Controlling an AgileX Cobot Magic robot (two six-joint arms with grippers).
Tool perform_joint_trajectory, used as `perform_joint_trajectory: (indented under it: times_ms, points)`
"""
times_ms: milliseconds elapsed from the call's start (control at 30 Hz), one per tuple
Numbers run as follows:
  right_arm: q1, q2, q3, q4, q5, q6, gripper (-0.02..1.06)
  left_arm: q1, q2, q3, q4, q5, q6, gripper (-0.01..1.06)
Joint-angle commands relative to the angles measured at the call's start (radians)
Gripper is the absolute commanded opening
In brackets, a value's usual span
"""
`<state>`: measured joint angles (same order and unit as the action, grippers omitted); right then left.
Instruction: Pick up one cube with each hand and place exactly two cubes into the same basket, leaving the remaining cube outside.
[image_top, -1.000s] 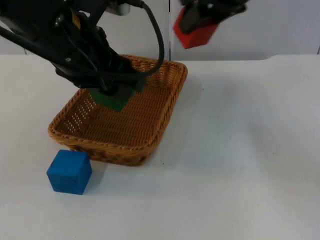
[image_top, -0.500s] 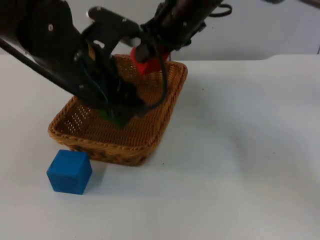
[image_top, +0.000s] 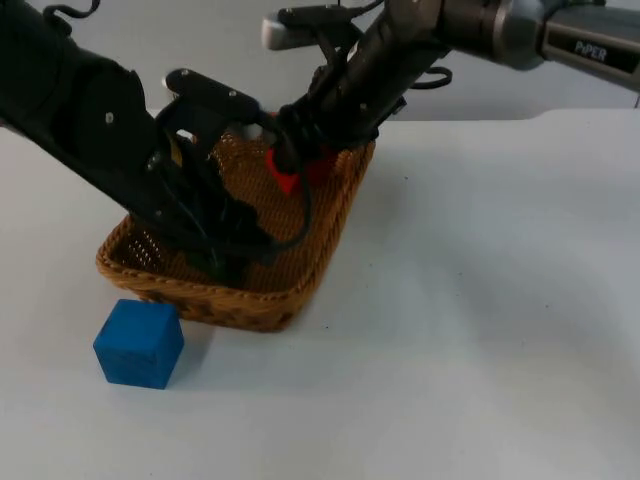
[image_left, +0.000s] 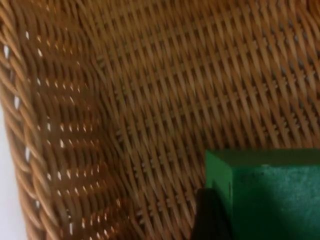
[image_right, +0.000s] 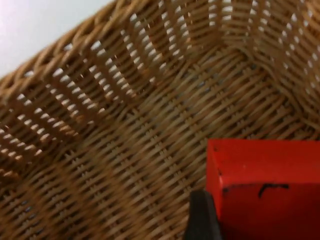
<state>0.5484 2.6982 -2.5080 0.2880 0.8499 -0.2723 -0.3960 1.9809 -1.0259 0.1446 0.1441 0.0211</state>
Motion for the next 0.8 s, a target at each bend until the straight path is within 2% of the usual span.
perform_joint_trajectory:
  times_ms: [0,100,133,233,300,333,367,400,500,533,600,633,667,700,767]
  points:
    - [0.007,0.0,-0.009,0.01,-0.009,-0.008,0.01,0.002,0.004,0.004,-0.002,-0.018,-0.002,0.0]
    - [0.007,0.0,-0.009,0.011,-0.009,-0.008,0.15,0.002,0.006,0.004,-0.007,-0.018,-0.004,0.0]
    - [0.007,0.0,-0.009,0.011,-0.009,-0.008,0.15,0.002,0.006,0.004,-0.007,-0.018,-0.004,0.0]
    - [0.007,-0.002,-0.009,0.011,-0.012,-0.008,0.42,0.002,0.006,0.004,-0.011,-0.018,-0.004,0.01]
    - [0.007,-0.004,-0.009,0.011,-0.01,-0.008,0.6,0.002,0.006,0.004,-0.013,-0.018,-0.004,0.1]
    - [0.007,-0.004,-0.009,0.011,-0.01,-0.008,0.6,0.002,0.006,0.004,-0.013,-0.018,-0.004,0.1]
    - [0.007,-0.004,-0.009,0.011,-0.01,-0.008,0.69,0.002,0.006,0.004,-0.013,-0.018,-0.004,0.16]
    - [0.007,-0.006,-0.009,0.011,-0.01,-0.008,0.73,0.002,0.004,0.004,-0.013,-0.018,-0.004,0.24]
    - [0.007,-0.013,-0.009,0.011,-0.003,-0.008,0.77,0.002,0.002,0.004,-0.013,-0.015,-0.004,0.53]
    - [0.007,-0.013,-0.009,0.011,-0.003,-0.008,0.77,0.002,0.002,0.004,-0.013,-0.015,-0.004,0.53]
    - [0.007,-0.026,-0.009,0.009,0.005,-0.008,0.77,0.002,0.001,0.002,-0.013,0.007,-0.004,0.73]
    - [0.007,-0.038,-0.009,0.007,0.01,-0.008,0.77,0.002,-0.002,0.002,-0.013,0.011,-0.004,0.79]
    - [0.007,-0.046,-0.009,0.003,0.013,-0.008,0.77,0.002,-0.006,0.002,-0.013,0.024,-0.004,0.85]
    - [0.007,-0.046,-0.009,0.003,0.013,-0.008,0.77,0.002,-0.006,0.002,-0.013,0.024,-0.004,0.85]
    - [0.004,-0.073,-0.009,0.003,0.018,-0.008,0.77,0.002,-0.02,0.002,-0.013,0.035,-0.004,0.92]
